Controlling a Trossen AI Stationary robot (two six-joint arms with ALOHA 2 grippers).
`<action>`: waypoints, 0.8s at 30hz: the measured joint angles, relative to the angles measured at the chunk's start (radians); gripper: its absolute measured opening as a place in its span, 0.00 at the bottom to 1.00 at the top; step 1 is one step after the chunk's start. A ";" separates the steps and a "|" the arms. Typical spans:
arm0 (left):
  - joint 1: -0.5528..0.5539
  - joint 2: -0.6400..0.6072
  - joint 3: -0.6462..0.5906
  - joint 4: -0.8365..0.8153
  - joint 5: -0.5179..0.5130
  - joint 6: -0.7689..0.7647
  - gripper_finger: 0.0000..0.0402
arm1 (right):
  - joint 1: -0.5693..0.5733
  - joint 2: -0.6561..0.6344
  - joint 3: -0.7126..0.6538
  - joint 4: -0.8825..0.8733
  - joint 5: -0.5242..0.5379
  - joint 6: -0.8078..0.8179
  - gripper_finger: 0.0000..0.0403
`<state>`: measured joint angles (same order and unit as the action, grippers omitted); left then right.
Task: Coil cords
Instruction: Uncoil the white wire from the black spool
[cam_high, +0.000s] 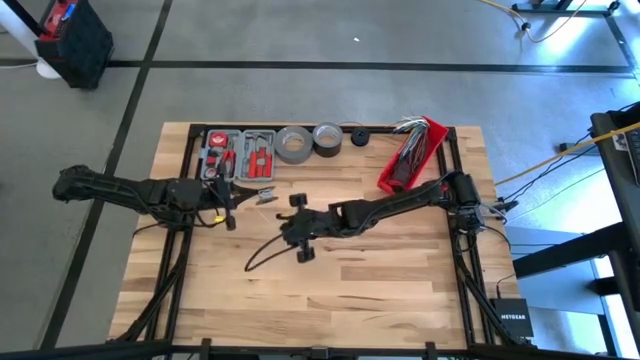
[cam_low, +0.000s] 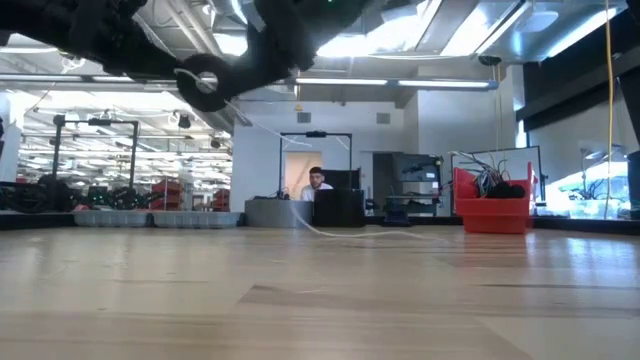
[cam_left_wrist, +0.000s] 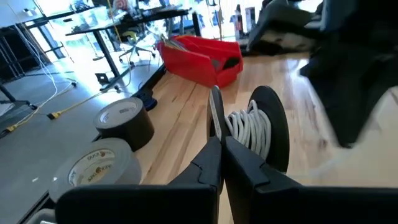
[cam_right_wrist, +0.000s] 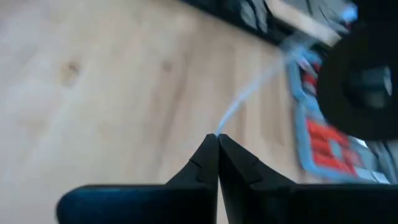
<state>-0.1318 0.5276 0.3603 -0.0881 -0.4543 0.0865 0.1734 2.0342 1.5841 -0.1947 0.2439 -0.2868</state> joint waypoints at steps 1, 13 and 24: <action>0.000 0.000 0.000 0.011 0.002 -0.010 0.01 | -0.004 -0.001 0.000 -0.027 0.026 0.014 0.02; 0.000 -0.003 0.000 -0.004 0.040 -0.004 0.01 | -0.023 -0.002 0.000 -0.330 0.590 0.108 0.02; 0.002 -0.002 0.000 -0.060 0.025 0.029 0.01 | 0.057 -0.008 0.099 -0.210 0.855 0.024 0.02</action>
<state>-0.1303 0.5255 0.3603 -0.1483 -0.4294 0.1156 0.2308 2.0258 1.6834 -0.4049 1.0987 -0.2632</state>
